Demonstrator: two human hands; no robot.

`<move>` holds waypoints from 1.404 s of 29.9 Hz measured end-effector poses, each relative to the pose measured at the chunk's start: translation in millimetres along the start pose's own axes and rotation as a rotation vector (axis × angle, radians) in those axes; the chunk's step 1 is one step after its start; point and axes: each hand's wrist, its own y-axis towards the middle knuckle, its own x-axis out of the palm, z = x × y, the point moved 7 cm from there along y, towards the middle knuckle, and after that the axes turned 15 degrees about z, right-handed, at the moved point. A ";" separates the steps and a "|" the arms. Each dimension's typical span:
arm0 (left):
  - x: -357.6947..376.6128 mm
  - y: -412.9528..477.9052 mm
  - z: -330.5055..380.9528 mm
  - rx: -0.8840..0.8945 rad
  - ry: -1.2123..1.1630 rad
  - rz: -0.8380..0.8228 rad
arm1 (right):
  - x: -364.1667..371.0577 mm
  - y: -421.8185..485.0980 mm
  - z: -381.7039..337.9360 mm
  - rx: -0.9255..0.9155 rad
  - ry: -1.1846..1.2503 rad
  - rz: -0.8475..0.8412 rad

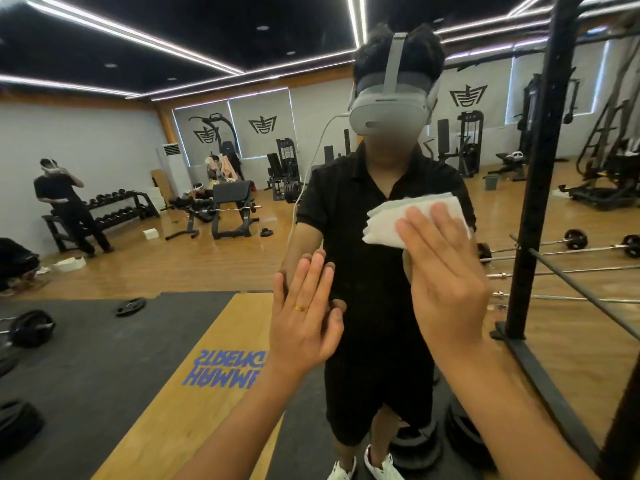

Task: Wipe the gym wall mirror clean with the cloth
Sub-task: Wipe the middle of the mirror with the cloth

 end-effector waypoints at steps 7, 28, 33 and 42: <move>1.0 1.6 1.6 -0.001 0.022 0.030 | -16.7 -25.9 2.3 -0.051 -0.055 -0.043; 27.3 44.7 79.3 0.026 -0.271 0.003 | -47.1 -1.3 31.3 0.013 -0.234 0.010; 28.9 42.7 82.7 0.072 -0.240 0.032 | -60.9 45.5 67.7 0.151 -0.298 0.147; 30.7 36.3 82.0 0.083 -0.251 0.035 | -53.9 -0.6 44.6 0.230 -0.381 0.132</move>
